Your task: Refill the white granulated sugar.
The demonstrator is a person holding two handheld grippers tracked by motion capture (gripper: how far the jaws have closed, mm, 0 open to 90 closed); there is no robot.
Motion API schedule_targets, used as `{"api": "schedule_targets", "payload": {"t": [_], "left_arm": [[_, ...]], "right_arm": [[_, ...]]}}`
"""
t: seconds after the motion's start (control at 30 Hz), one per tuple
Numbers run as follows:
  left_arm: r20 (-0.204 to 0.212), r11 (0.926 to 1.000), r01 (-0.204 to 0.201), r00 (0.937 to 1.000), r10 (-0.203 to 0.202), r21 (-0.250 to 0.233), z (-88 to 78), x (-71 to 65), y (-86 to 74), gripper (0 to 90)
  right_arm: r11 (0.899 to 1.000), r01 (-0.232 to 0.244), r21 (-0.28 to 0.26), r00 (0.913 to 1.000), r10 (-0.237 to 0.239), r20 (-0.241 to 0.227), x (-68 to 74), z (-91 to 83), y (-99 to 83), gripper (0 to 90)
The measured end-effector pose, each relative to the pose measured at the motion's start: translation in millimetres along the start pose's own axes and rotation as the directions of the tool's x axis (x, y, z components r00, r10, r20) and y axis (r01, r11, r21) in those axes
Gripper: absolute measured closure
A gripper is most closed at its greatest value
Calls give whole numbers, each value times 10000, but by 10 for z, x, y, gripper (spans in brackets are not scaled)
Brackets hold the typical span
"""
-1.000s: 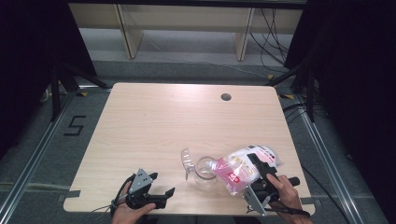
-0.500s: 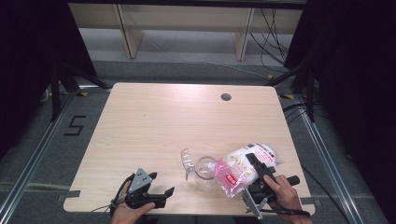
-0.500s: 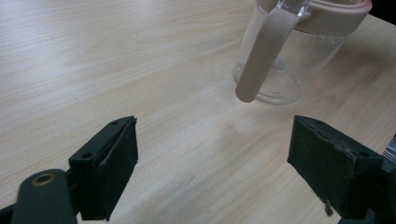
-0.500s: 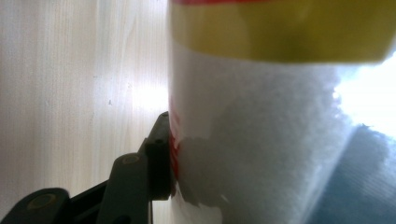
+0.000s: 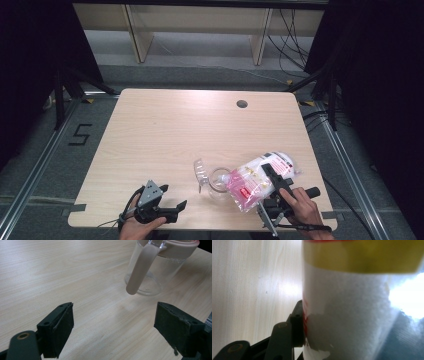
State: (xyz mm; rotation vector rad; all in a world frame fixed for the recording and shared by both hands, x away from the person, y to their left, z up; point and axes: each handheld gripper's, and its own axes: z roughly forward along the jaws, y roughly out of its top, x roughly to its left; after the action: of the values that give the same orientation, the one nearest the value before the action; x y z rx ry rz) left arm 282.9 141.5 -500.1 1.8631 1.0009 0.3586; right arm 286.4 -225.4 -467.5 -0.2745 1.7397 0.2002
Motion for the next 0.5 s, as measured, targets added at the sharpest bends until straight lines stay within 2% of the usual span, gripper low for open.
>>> {"api": "schedule_targets", "payload": {"t": [0.07, 0.1, 0.13, 0.2, 0.23, 0.27, 0.4, 0.43, 0.5], "left_arm": [[116, 9999, -114, 9999, 113, 28, -2, 10, -1, 154], [95, 10000, -58, 9999, 58, -10, 0, 7, 1, 154], [124, 9999, -103, 9999, 103, 1, 3, 11, 1, 154], [93, 10000, -12, 10000, 12, 18, 4, 6, -8, 154], [109, 10000, -42, 9999, 42, 11, 3, 5, -6, 154], [139, 10000, -4, 9999, 5, -80, 8, 6, -6, 154], [58, 10000, -9, 10000, 9, -5, 2, 2, -6, 154], [119, 10000, 10, 9999, -9, -56, 4, 4, -4, 154], [121, 10000, 9, 9999, -7, -88, 4, 3, 1, 154]], "right_arm": [[9984, 563, -54, 9982, -562, 223, -30, -4, 14, 537], [9998, 195, 90, 9997, -196, 160, 4, -13, 13, 538], [9984, 561, -98, 9982, -559, 230, -21, -2, 17, 538], [9988, 488, 21, 9987, -488, 116, -17, -6, 23, 540], [9972, 740, -134, 9969, -736, 277, -26, 3, 26, 540], [9961, 882, -37, 9955, -881, 336, -28, -2, 33, 541], [9952, 971, 98, 9946, -974, 365, -36, -14, 41, 542], [9965, 839, 1, 9960, -838, 304, -19, 0, 34, 543], [9948, 1014, 46, 9941, -1015, 392, -32, -8, 37, 544]]}}
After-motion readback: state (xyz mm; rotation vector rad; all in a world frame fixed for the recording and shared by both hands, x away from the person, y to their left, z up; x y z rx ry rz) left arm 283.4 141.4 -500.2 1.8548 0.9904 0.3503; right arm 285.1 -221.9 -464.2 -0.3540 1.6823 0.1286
